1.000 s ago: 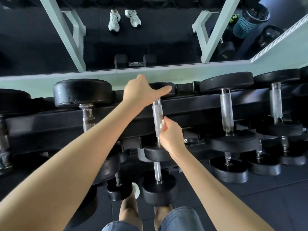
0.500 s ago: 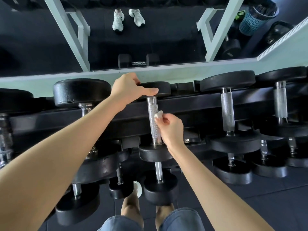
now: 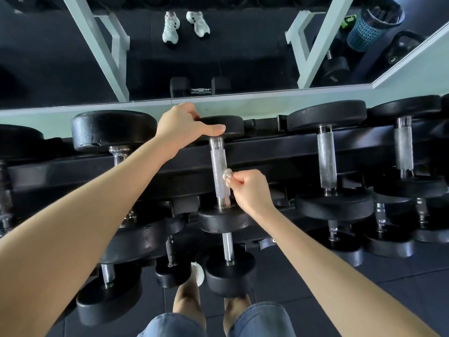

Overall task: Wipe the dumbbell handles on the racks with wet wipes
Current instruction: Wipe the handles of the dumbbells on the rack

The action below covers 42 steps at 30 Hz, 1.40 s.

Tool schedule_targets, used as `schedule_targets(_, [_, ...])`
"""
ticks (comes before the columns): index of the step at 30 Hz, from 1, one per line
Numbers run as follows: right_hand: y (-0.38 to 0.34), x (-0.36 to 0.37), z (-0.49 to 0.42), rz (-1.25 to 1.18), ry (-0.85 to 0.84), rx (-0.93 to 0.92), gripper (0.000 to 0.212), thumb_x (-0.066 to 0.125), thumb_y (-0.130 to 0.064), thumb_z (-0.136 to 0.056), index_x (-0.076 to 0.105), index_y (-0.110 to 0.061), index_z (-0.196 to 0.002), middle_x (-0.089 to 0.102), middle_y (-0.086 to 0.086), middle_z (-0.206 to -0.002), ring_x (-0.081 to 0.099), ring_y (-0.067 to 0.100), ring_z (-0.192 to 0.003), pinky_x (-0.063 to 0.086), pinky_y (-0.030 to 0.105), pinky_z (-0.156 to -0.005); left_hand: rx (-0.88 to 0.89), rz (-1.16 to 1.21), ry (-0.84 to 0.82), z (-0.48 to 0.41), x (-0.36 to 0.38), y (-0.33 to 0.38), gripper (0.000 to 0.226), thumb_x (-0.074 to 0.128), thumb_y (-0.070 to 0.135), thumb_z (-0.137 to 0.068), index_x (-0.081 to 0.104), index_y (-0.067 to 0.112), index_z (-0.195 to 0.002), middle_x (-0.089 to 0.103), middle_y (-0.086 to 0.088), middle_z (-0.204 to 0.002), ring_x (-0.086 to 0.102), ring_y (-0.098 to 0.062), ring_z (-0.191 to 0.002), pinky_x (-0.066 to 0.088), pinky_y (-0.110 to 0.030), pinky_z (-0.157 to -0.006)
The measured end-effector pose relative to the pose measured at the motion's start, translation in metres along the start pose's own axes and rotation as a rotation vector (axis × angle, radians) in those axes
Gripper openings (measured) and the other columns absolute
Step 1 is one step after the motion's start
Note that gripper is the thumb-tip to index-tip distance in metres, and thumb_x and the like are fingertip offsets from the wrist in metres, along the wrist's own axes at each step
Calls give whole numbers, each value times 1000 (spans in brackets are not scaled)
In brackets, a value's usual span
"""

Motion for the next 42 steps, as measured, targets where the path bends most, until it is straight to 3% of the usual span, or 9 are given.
schedule_targets(8, [4,1,5,167,-72,-11,63,49,-22,-98,27,-18,-39,25,-4,-38,24,12,-38,20,25,-46,6,2,11,2,0,1,62,79,56,-62,56,13,-101,55,3,-86,54,-20,-86,49,-36,-78])
schedule_targets(12, [14,2,9,321,-277,11,48,49,-9,-91,47,-20,-44,67,9,-65,52,18,-57,39,25,-60,5,11,-6,2,0,1,61,79,57,-62,55,13,-98,54,4,-79,53,-18,-78,47,-33,-70])
schedule_targets(14, [11,0,-10,258,-287,49,42,53,-18,-93,57,-12,-51,71,13,-78,61,25,-70,46,31,-69,10,11,-9,2,-1,2,58,79,56,-63,54,14,-95,52,5,-77,51,-18,-77,44,-30,-66])
schedule_targets(17, [11,1,-23,153,-253,51,42,54,-22,-94,67,2,-62,67,18,-68,64,30,-69,52,38,-70,14,-2,-8,2,0,2,60,78,57,-63,54,15,-98,53,5,-81,54,-19,-83,48,-33,-72])
schedule_targets(21, [17,0,10,245,-358,41,60,51,-24,-97,39,-14,-39,29,-2,-40,32,10,-35,27,17,-44,12,-12,-17,2,-1,3,63,78,57,-62,56,12,-99,56,3,-84,55,-20,-83,50,-37,-77])
schedule_targets(27, [8,11,-34,-274,-63,274,35,56,-14,-93,62,-4,-60,57,11,-67,53,19,-68,49,39,-71,30,-6,9,-1,1,-1,62,78,57,-63,56,15,-104,58,4,-99,54,-17,-89,43,-29,-68])
schedule_targets(31, [-15,3,-58,-459,56,281,30,55,-11,-93,62,7,-70,49,10,-62,44,14,-63,38,28,-61,34,20,14,-3,0,-3,61,79,56,-62,58,15,-103,58,4,-100,54,-16,-91,41,-28,-68])
schedule_targets(37, [3,7,-12,-105,-33,110,56,48,-23,-99,29,-14,-47,28,-6,-44,24,7,-41,19,20,-43,17,14,-2,-2,-3,-1,59,79,54,-63,56,14,-100,53,6,-93,49,-16,-88,38,-24,-61])
schedule_targets(42, [-3,13,-49,-483,-76,331,28,49,-11,-96,60,-2,-72,51,4,-63,50,17,-68,48,31,-67,16,11,16,1,-2,1,59,78,54,-64,56,15,-102,53,4,-98,49,-17,-90,39,-30,-70])
Point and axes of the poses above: each hand's wrist, its own z-axis away from the middle knuckle, its own x-axis out of the palm, y = z × x, the point moved 5 cm from there along -z, towards the middle knuckle
